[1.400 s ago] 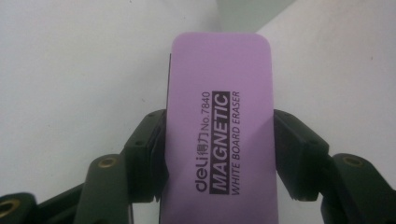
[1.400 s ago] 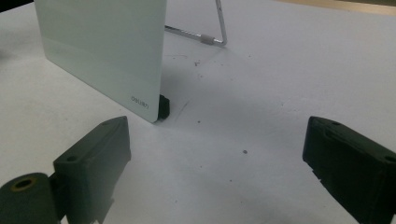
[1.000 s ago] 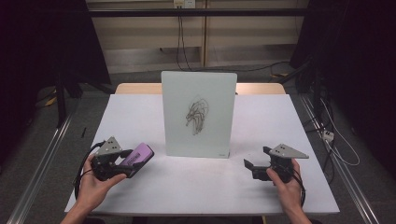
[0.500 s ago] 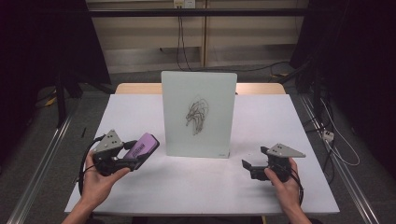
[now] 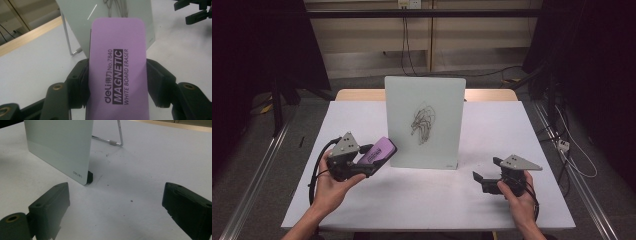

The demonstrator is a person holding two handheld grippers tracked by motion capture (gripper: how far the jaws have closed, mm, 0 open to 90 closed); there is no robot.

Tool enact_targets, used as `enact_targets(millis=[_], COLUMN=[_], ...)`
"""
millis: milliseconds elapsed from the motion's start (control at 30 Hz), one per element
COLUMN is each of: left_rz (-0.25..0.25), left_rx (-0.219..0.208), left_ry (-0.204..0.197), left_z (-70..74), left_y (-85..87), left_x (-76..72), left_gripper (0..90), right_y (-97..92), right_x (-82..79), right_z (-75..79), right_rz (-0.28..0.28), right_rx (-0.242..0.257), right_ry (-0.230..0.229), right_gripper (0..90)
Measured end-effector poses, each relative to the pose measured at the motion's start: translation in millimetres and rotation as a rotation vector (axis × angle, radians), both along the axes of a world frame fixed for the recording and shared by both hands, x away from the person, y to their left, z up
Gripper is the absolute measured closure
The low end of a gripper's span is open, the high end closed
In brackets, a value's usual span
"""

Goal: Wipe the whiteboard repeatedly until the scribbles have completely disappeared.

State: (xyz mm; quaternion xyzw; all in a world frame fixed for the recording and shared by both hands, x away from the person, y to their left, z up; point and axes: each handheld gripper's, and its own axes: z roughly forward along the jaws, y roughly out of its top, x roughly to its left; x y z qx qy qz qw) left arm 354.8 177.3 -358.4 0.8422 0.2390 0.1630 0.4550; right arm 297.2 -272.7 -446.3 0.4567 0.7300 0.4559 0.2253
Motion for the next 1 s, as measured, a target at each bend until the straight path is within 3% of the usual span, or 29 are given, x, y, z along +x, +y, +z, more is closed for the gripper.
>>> enact_targets(millis=[233,600,700,1000], left_rz=[-0.015,-0.052,-0.065,-0.086], left_rx=[-0.034,-0.053,-0.061,-0.064], left_ry=[-0.013,-0.026,-0.049,-0.095], left_z=[9.3,25.3,39.1,53.2], left_y=[-12.3,-35.1,-42.2,-65.3], left_x=[8.1,23.3,29.6,40.5], left_gripper=[41.0,41.0,41.0,41.0], right_y=[-0.8,-0.7,-0.3,-1.6], right_x=[-1.1,0.1,0.6,0.7], right_z=[0.7,0.2,-0.1,-0.1], right_rz=[-0.005,-0.005,-0.004,-0.005], right_rx=[-0.001,0.005,0.002,0.009], right_ry=[-0.008,-0.003,-0.002,-0.002], right_gripper=[7.5,7.5,7.5,7.5])
